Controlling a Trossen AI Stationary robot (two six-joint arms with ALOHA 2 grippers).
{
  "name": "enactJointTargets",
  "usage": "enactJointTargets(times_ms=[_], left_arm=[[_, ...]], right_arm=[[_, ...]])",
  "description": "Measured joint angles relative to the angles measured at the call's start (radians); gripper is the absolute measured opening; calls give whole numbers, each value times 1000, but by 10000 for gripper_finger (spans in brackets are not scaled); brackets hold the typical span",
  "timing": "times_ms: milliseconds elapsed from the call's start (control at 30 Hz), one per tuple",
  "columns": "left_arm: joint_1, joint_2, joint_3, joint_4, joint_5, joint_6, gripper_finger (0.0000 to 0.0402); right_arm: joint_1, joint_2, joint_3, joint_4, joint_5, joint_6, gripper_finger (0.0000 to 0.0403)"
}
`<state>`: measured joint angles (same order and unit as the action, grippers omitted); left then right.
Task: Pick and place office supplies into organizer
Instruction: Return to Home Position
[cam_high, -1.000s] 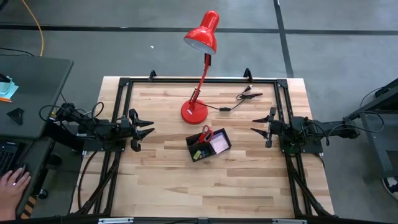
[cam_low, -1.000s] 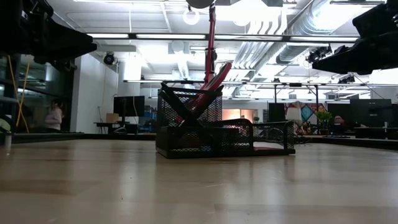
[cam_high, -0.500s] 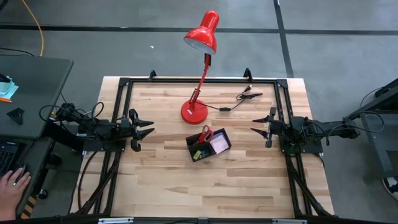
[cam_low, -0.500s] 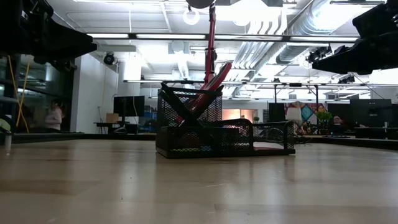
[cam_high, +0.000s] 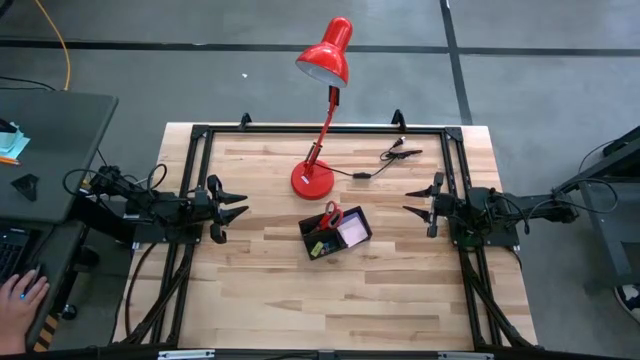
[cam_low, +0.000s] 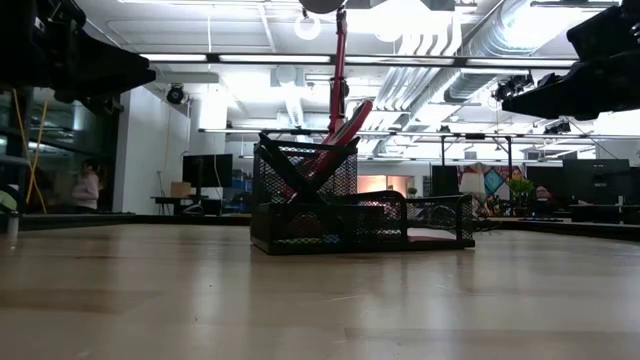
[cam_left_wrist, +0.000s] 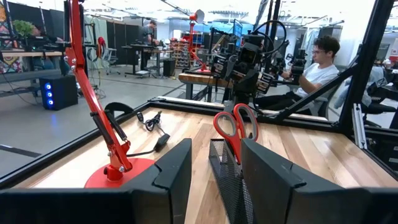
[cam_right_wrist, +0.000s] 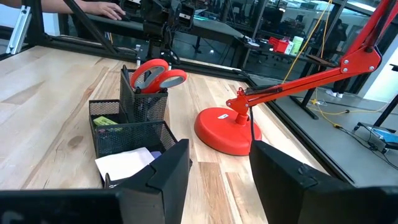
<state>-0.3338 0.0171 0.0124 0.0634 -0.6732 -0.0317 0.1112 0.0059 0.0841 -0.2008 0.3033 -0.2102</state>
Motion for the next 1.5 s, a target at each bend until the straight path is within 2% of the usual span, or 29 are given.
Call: enactJointTargets(times_ms=[1500], left_arm=[[0,0,0,0,0,0,127]], right_arm=[[0,0,0,0,0,0,156]])
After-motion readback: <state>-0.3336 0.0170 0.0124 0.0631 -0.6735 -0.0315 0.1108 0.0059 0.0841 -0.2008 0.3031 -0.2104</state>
